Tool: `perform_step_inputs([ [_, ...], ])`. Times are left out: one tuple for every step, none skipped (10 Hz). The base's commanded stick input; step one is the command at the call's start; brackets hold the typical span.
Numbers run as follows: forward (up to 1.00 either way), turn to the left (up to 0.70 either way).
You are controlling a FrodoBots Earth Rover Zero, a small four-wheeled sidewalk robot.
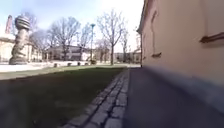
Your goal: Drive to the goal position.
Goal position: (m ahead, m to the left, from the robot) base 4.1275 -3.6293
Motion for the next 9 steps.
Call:
perform_step_inputs([
  [0.85,-0.34],
  [0.85,-0.34],
  [0.85,-0.34],
  [0.85,-0.34],
  [0.85,-0.34],
  [0.85,-0.34],
  [0.85,-0.34],
  [0.85,-0.34],
  [0.85,-0.34],
])
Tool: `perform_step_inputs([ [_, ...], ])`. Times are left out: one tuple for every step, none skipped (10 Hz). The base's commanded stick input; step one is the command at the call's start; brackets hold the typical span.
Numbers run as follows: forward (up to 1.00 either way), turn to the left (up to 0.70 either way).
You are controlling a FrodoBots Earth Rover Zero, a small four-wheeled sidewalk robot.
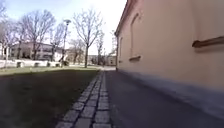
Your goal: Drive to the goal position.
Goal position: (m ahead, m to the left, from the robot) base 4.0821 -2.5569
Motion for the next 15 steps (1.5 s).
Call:
perform_step_inputs([
  [0.85,-0.34],
  [0.85,-0.34],
  [0.85,0.00],
  [0.85,0.00],
  [0.85,0.00],
  [0.85,0.00],
  [0.85,0.00],
  [0.85,0.00],
  [0.85,0.00],
  [0.85,0.00],
  [0.85,0.00],
  [0.85,0.00],
  [0.85,0.34],
  [0.85,0.34],
  [0.85,0.34],
])
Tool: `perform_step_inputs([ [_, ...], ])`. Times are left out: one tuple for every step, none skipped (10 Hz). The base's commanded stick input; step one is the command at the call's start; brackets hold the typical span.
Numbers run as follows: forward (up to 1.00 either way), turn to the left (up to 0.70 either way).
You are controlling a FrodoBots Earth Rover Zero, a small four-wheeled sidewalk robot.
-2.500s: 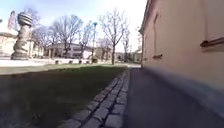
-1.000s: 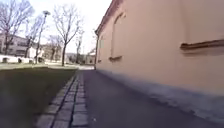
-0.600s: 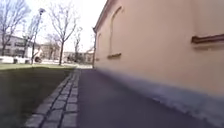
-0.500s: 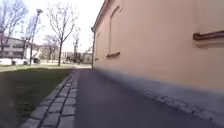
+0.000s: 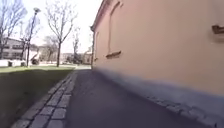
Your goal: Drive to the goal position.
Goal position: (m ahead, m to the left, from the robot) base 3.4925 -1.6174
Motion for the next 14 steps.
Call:
perform_step_inputs([
  [0.85,0.34],
  [0.85,0.34],
  [0.85,0.34],
  [0.85,0.15],
  [0.85,0.00],
  [0.85,0.00],
  [0.85,0.00],
  [0.85,0.00],
  [0.85,0.00],
  [0.85,0.00],
  [0.85,0.15],
  [0.85,0.34],
  [0.85,0.34],
  [0.85,0.34],
])
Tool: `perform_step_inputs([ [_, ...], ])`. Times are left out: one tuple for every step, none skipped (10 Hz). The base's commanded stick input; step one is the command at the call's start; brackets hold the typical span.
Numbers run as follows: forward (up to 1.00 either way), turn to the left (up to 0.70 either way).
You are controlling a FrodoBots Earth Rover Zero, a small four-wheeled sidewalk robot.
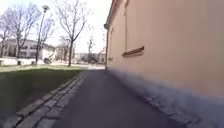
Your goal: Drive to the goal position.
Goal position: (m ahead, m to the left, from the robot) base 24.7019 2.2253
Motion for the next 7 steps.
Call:
perform_step_inputs([
  [0.85,0.30],
  [0.85,0.07],
  [0.85,0.00],
  [0.85,0.00],
  [0.85,0.00],
  [0.85,0.00],
  [0.85,0.00],
])
